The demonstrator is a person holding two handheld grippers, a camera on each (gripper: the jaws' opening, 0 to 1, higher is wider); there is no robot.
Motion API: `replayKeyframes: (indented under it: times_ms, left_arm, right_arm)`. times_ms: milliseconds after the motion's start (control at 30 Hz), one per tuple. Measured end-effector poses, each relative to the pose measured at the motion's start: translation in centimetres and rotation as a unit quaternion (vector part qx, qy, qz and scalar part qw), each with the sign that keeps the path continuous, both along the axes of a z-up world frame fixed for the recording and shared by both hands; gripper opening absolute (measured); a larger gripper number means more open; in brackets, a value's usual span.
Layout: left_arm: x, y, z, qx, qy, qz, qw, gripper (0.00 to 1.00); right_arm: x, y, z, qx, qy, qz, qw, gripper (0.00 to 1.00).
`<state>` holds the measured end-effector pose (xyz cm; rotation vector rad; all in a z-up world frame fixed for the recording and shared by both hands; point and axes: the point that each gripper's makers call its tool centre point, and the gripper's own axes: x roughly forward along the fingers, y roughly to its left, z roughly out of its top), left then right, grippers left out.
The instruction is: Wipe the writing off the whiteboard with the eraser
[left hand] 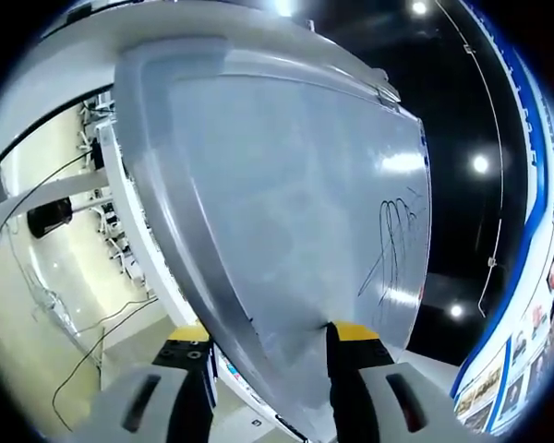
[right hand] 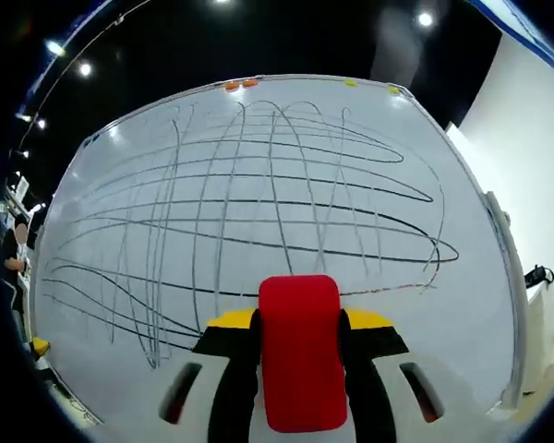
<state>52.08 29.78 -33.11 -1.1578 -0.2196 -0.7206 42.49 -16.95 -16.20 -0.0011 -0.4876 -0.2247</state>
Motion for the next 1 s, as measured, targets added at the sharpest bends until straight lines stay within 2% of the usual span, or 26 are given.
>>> replayKeyframes:
  times_ms: [467, 567, 633, 700, 800, 867, 900, 1000]
  left_arm:
    - [0.0, -0.1, 0.0, -0.003, -0.001, 0.0, 1.0, 0.49]
    - [-0.1, -0.2, 0.0, -0.001, 0.0, -0.003, 1.0, 0.49]
    - [-0.1, -0.2, 0.0, 0.0, 0.001, -0.005, 1.0, 0.49]
    - [-0.1, -0.2, 0.0, 0.001, 0.001, -0.005, 1.0, 0.49]
    - [-0.2, -0.2, 0.0, 0.002, 0.002, -0.006, 1.0, 0.49]
    - [-0.2, -0.3, 0.0, 0.001, 0.001, -0.006, 1.0, 0.49]
    - [-0.2, -0.3, 0.0, 0.001, 0.001, -0.006, 1.0, 0.49]
    - [-0.2, -0.3, 0.0, 0.001, 0.0, -0.005, 1.0, 0.49]
  right_arm:
    - [0.9, 2.3, 0.2, -0.017, -0.006, -0.001, 0.9998, 0.37]
    - [0.9, 2.4, 0.2, -0.026, -0.009, 0.004, 0.9996, 0.42]
    - [1.0, 2.9, 0.0, -0.048, 0.003, 0.01, 0.9988, 0.44]
    - [0.8, 2.8, -0.2, -0.071, 0.014, -0.001, 0.9974, 0.42]
    - [0.2, 2.9, 0.2, -0.091, 0.007, -0.009, 0.9958, 0.42]
    - [0.0, 3.4, 0.8, -0.109, -0.002, 0.0, 0.994, 0.4]
    - [0.0, 3.4, 0.9, -0.109, -0.001, 0.001, 0.9941, 0.37]
    - [0.1, 3.2, 0.9, -0.106, 0.004, 0.008, 0.9943, 0.36]
